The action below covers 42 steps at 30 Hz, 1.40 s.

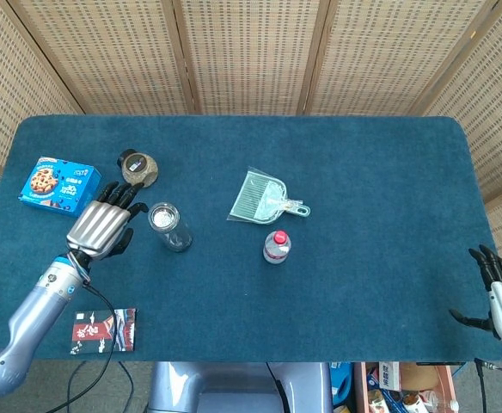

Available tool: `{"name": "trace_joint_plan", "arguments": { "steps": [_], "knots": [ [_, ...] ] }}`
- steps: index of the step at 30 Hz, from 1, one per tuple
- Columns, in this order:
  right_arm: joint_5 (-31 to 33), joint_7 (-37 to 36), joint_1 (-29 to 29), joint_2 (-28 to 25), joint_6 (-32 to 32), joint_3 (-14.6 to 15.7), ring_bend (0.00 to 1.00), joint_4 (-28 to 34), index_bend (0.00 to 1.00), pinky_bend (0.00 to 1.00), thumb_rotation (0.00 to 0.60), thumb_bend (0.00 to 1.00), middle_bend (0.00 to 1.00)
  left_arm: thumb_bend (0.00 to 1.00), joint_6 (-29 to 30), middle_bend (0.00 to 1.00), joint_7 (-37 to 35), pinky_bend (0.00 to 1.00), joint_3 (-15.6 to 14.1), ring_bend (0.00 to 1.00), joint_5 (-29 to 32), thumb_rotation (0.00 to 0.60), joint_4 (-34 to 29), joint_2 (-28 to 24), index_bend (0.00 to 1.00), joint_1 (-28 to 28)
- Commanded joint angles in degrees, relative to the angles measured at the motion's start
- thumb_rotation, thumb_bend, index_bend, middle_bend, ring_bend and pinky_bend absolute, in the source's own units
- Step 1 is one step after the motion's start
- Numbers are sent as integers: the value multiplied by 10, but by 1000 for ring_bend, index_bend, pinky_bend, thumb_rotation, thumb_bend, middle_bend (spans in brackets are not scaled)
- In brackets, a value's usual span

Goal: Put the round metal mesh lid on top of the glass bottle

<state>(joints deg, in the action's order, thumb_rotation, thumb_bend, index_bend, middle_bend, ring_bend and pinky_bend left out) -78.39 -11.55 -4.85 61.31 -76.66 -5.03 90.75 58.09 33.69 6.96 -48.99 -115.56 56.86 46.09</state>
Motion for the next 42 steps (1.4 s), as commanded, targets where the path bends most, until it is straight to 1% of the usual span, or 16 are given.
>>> {"name": "trace_joint_plan", "arguments": {
  "steps": [1, 9, 21, 42],
  "knots": [
    [1, -1, 0, 0, 1, 0, 0, -1, 86, 0, 600, 49, 0, 601, 6, 0, 21, 0, 0, 0, 16, 600, 2, 15, 252, 13],
    [-1, -7, 0, -1, 2, 0, 0, -3, 86, 0, 600, 49, 0, 601, 18, 0, 49, 0, 0, 0, 42, 600, -1, 35, 252, 30],
    [0, -9, 0, -2, 4, 0, 0, -3, 86, 0, 600, 49, 0, 601, 30, 0, 68, 0, -8, 0, 55, 600, -3, 44, 252, 40],
    [0, -9, 0, -2, 3, 0, 0, -2, 86, 0, 600, 49, 0, 602, 42, 0, 71, 0, -15, 0, 63, 600, -4, 45, 273, 46]
  ]
}}
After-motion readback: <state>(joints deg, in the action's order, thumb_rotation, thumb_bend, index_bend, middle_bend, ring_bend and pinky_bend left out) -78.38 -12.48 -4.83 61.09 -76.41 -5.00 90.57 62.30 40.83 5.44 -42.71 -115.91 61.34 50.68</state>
